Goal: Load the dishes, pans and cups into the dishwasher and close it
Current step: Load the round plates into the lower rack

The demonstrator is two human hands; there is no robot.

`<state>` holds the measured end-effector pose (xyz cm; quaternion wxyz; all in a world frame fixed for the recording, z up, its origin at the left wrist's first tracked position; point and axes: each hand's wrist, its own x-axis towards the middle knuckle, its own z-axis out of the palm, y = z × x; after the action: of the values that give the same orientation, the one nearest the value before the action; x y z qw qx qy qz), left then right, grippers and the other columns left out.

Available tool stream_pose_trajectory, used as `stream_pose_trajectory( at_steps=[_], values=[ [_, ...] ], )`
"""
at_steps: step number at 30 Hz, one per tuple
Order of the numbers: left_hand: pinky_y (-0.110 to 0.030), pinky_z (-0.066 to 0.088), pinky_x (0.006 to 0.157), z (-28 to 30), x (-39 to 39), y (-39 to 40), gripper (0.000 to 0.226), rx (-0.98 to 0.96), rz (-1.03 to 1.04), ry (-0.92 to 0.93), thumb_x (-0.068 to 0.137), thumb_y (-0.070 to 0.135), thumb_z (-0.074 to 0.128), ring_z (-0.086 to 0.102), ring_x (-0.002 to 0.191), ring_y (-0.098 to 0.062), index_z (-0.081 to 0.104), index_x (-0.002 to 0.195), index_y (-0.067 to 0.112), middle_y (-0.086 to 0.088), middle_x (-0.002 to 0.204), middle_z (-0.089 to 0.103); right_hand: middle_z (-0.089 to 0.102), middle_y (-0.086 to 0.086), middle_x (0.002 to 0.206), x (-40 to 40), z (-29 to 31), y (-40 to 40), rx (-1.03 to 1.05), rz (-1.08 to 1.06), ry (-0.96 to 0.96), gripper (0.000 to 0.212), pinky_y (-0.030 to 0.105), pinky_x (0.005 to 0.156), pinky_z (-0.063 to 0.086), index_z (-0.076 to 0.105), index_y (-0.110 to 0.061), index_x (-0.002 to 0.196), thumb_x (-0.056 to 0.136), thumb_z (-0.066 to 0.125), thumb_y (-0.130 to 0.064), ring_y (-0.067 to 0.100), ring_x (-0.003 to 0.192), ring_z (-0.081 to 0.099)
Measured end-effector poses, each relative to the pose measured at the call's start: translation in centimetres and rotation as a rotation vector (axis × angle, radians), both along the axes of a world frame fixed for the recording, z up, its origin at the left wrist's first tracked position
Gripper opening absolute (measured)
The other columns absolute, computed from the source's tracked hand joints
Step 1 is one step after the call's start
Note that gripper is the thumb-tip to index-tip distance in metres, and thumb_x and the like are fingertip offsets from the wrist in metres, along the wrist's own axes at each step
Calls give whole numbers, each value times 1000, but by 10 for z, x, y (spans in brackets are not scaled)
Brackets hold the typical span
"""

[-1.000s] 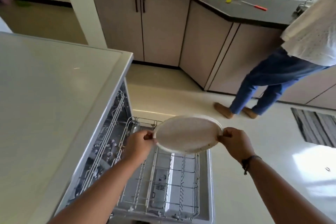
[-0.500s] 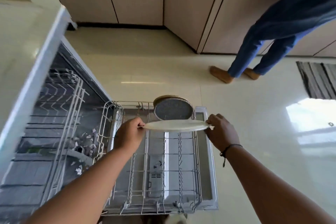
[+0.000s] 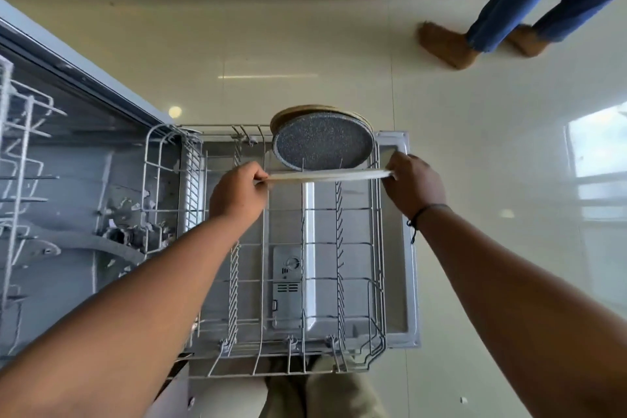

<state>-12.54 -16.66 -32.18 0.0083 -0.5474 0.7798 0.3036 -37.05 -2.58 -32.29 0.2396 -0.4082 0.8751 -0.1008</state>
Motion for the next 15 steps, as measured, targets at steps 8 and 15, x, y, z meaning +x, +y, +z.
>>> stream_pose_trajectory(
  at_steps=[8, 15],
  values=[
    [-24, 30, 50, -28, -5, -23, 7, 64, -20, -31, 87, 23, 66, 51, 61, -19, 60, 84, 25, 2, 81, 62, 62, 12, 88, -10, -34, -24, 46, 22, -31, 9, 29, 60, 33, 50, -22, 80, 88, 51, -19, 34, 77, 58],
    [-30, 47, 67, -57, -24, -38, 15, 109, 34, -42, 89, 30, 63, 62, 82, -24, 67, 100, 19, 0, 93, 68, 65, 19, 99, -14, -55, -32, 136, 41, -24, 22, 28, 65, 34, 65, -8, 96, 92, 46, -19, 36, 88, 60]
  ],
)
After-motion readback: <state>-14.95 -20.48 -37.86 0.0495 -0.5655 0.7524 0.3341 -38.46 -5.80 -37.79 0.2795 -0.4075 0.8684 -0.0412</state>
